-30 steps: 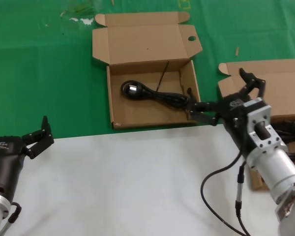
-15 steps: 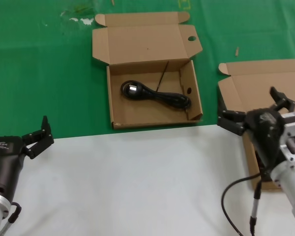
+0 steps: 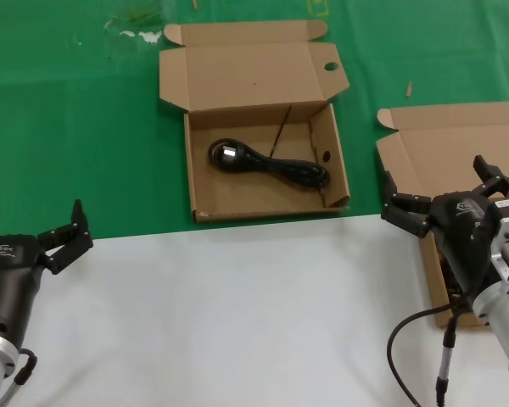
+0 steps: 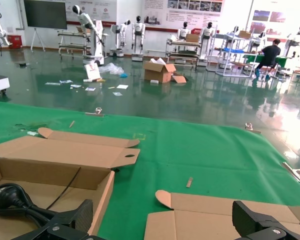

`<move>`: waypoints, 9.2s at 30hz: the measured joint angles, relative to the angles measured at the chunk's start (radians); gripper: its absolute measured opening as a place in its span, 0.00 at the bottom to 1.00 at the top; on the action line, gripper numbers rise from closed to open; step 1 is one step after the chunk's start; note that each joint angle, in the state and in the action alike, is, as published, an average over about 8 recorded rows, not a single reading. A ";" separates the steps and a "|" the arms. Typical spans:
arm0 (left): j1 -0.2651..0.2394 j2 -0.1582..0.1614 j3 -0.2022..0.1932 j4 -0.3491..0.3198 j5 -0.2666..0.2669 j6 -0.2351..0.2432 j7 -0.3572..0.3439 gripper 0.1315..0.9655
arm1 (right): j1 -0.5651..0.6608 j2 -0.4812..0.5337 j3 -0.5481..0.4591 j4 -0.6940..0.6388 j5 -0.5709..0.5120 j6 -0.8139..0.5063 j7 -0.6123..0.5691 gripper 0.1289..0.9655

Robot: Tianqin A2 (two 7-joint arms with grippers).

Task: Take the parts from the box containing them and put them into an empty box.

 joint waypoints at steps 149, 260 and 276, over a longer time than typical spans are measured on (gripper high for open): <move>0.000 0.000 0.000 0.000 0.000 0.000 0.000 1.00 | 0.000 0.000 0.000 0.000 0.000 0.000 0.000 1.00; 0.000 0.000 0.000 0.000 0.000 0.000 0.000 1.00 | 0.000 0.000 0.000 0.000 0.000 0.000 0.000 1.00; 0.000 0.000 0.000 0.000 0.000 0.000 0.000 1.00 | 0.000 0.000 0.000 0.000 0.000 0.000 0.000 1.00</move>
